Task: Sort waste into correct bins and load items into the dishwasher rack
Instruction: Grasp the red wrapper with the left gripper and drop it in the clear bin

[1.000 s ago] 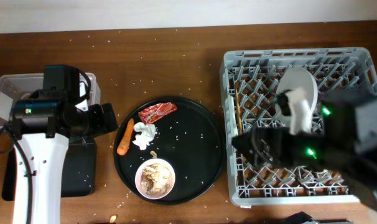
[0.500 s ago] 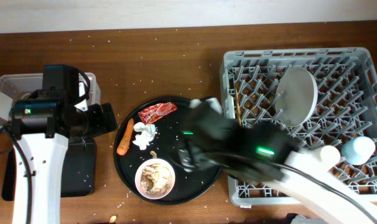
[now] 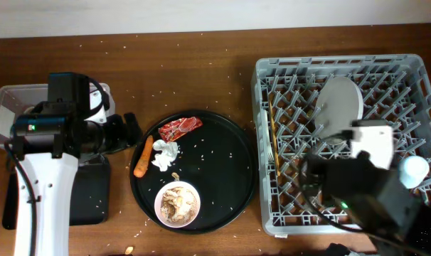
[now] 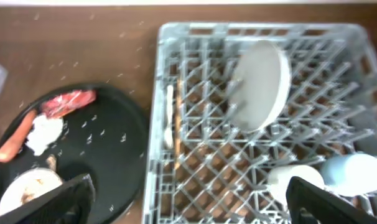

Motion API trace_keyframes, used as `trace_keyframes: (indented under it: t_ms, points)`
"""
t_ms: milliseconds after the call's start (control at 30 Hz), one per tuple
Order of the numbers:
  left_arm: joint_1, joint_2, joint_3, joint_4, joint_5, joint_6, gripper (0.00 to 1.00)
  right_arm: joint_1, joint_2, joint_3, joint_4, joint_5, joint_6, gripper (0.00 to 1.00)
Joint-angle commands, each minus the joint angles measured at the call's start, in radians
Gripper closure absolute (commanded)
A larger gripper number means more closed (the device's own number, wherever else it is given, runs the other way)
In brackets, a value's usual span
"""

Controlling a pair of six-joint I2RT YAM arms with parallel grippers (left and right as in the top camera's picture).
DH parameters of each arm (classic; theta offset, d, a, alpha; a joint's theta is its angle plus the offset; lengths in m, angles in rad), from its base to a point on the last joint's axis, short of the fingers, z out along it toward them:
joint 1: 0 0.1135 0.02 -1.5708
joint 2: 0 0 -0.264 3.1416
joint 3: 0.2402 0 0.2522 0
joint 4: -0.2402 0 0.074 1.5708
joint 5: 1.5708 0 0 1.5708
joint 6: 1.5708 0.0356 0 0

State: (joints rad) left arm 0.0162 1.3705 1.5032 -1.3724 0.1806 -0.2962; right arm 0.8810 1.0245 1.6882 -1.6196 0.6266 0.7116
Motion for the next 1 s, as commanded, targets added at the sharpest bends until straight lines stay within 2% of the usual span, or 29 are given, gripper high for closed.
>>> trace_keyframes:
  t_ms: [0,67,133,200,233,267,333,400,467,500,600,700,733,800,833,900,967]
  points:
    - [-0.156,-0.002,-0.055,0.068,-0.093,-0.003,0.01,0.006,-0.096,-0.045,-0.008,0.100,0.061,0.01]
    - [-0.326,0.060,-0.167,0.284,-0.237,-0.002,0.04,0.006,-0.116,-0.045,-0.008,0.100,0.061,0.01]
    - [-0.403,0.207,-0.192,0.429,-0.343,0.035,0.08,0.006,-0.114,-0.045,-0.008,0.100,0.061,0.01]
    - [-0.436,0.403,-0.192,0.591,-0.343,0.214,0.11,0.006,-0.114,-0.045,-0.008,0.100,0.061,0.01]
    - [-0.439,0.494,-0.192,0.667,-0.373,0.286,0.22,0.006,-0.114,-0.045,-0.008,0.100,0.061,0.01]
    - [-0.439,0.552,-0.192,0.722,-0.430,0.291,0.22,0.006,-0.114,-0.045,-0.008,0.100,0.060,0.01]
    - [-0.439,0.654,-0.192,0.806,-0.440,0.329,0.23,0.006,-0.114,-0.045,-0.008,0.100,0.061,0.01]
    - [-0.438,0.728,-0.192,0.834,-0.451,0.328,0.30,0.006,-0.114,-0.045,-0.008,0.100,0.061,0.01]
    - [-0.439,0.734,-0.185,0.806,-0.451,0.328,0.84,0.006,-0.114,-0.045,-0.008,0.100,0.061,0.01]
    - [-0.439,0.726,-0.166,0.763,-0.450,0.327,0.99,0.006,-0.114,-0.045,-0.008,0.100,0.061,0.01]
    - [-0.439,0.663,-0.076,0.597,-0.447,0.327,0.99,0.006,-0.114,-0.045,-0.008,0.100,0.061,0.01]
    - [-0.417,0.469,0.059,0.365,-0.453,0.236,0.99,0.006,-0.114,-0.045,-0.008,0.100,0.061,0.01]
    - [-0.392,0.426,0.071,0.341,-0.473,0.232,0.99,0.006,-0.114,-0.045,-0.008,0.100,0.061,0.01]
    - [-0.262,0.327,0.076,0.365,-0.597,0.238,1.00,0.006,-0.114,-0.045,-0.008,0.100,0.061,0.01]
    - [-0.166,0.316,0.076,0.425,-0.592,0.259,1.00,0.006,-0.114,-0.045,-0.008,0.100,0.061,0.01]
    - [0.025,0.350,0.071,0.518,-0.455,0.259,1.00,0.006,-0.114,-0.045,-0.008,0.100,0.061,0.01]
    - [0.127,0.369,0.072,0.565,-0.340,0.262,0.70,0.006,-0.114,-0.045,-0.008,0.100,0.061,0.01]
